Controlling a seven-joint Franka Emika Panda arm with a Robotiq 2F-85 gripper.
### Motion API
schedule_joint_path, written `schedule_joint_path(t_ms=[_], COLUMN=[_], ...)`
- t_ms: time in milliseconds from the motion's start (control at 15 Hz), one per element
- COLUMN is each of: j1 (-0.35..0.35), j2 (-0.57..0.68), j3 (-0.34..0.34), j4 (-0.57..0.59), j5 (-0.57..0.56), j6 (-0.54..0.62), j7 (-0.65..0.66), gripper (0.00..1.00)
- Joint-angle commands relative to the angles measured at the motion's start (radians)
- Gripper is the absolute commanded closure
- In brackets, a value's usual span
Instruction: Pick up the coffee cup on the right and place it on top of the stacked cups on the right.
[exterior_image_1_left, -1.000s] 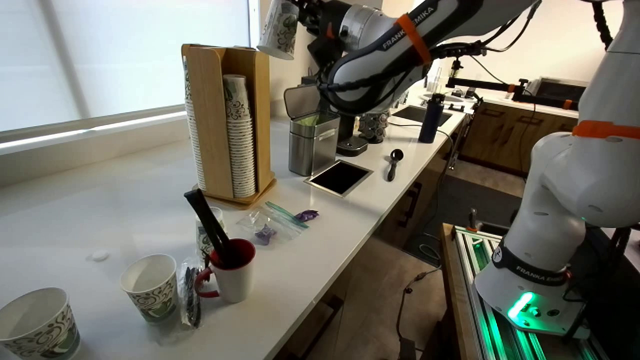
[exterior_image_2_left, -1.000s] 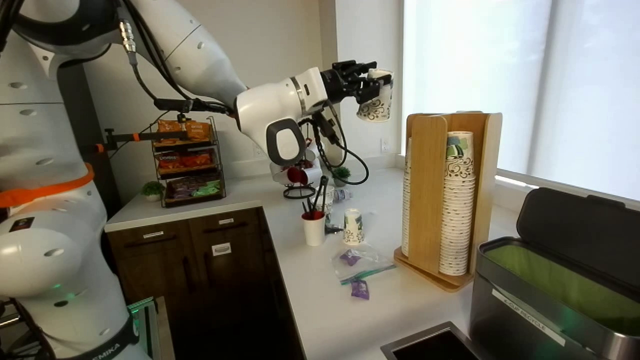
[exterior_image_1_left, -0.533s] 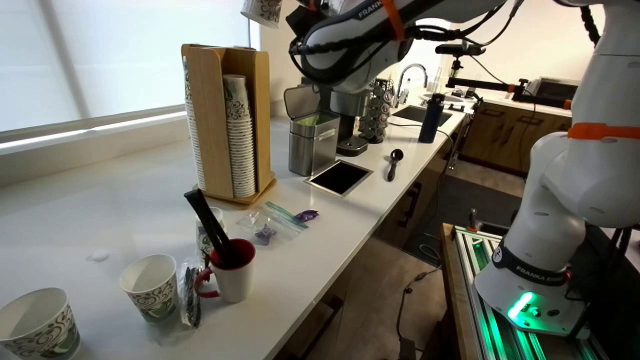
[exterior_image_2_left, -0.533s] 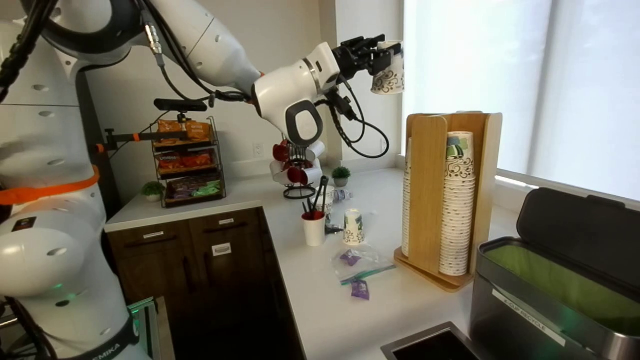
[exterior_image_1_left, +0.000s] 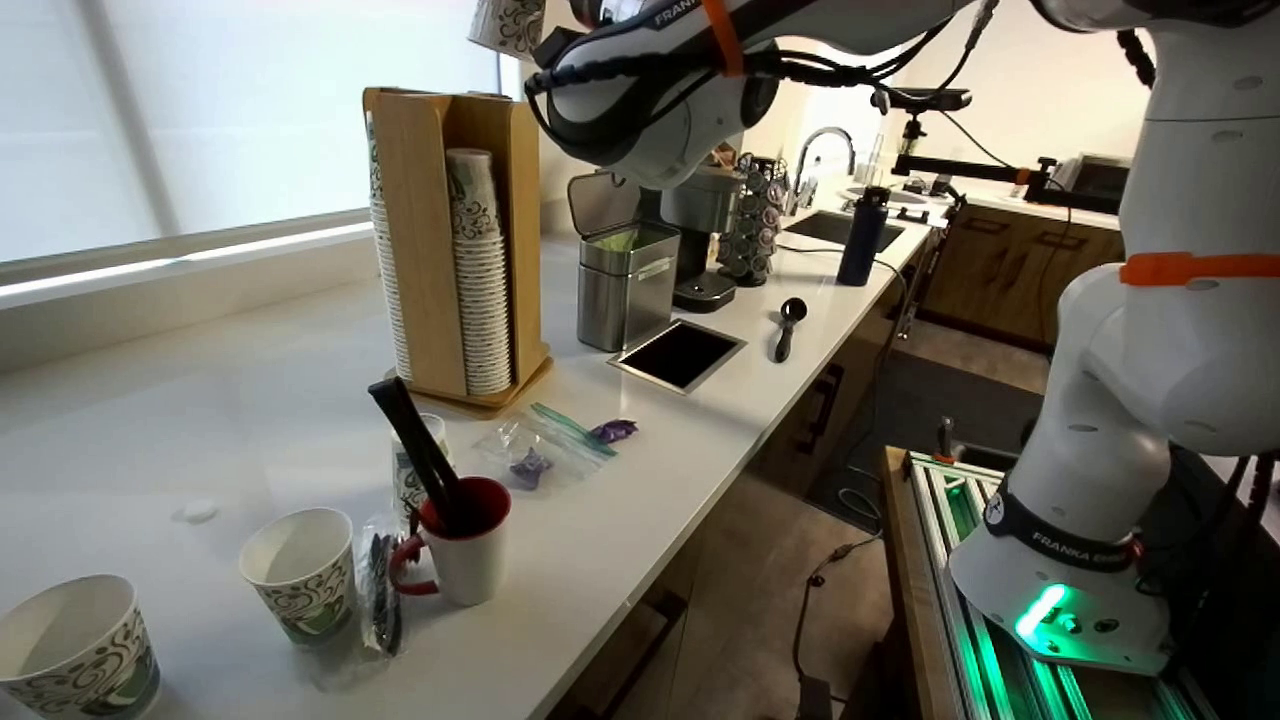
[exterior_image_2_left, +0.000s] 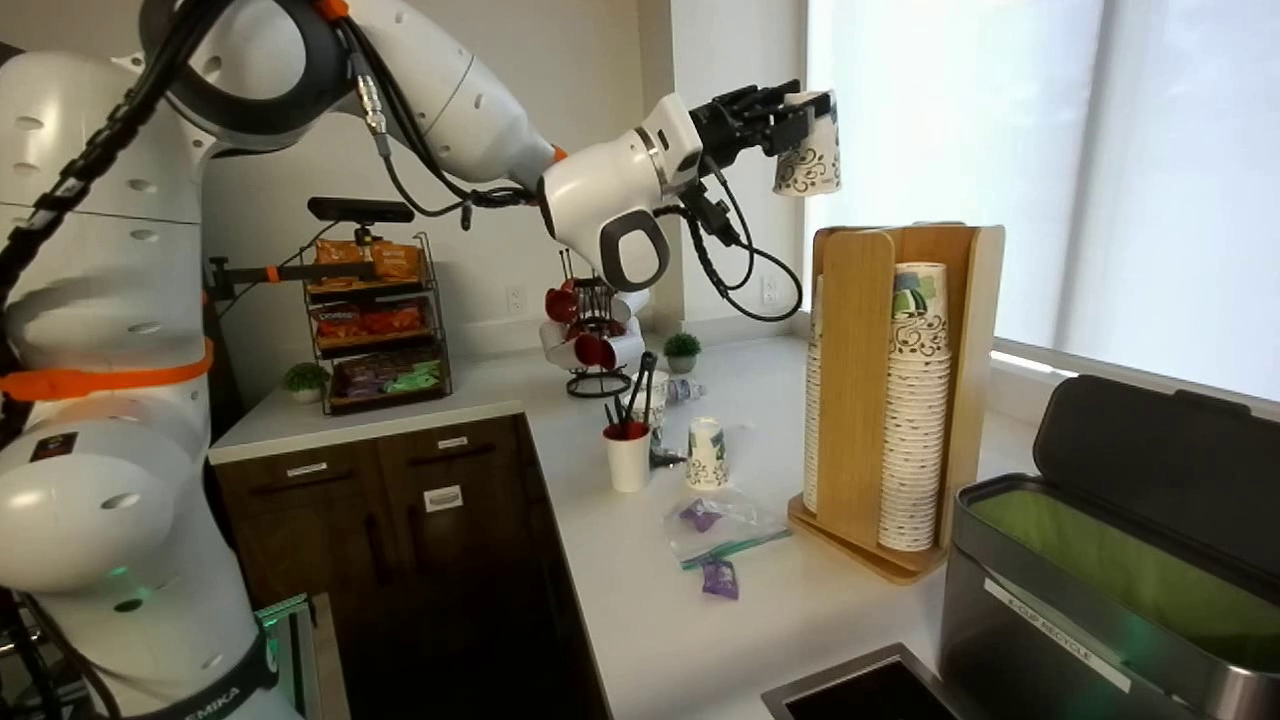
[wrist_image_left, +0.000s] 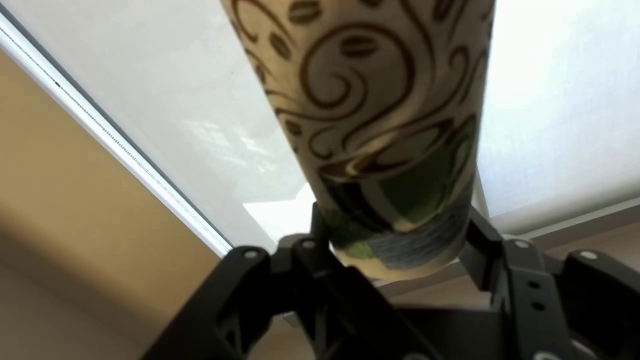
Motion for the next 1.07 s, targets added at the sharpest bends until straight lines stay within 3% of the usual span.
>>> schedule_joint_path(t_ms=[0, 600, 1000], j1=[0.008, 0.032, 0.066], j2=[0.032, 0.161, 0.213], j3=[-0.005, -0.013, -0.028], j4=[0.031, 0.195, 0.274], j5=[-0.008, 0.05, 0.174], j6=[0.011, -0.051, -0.126], j7=[-0.018, -0.149, -0.286], gripper=[0.62, 0.62, 0.62])
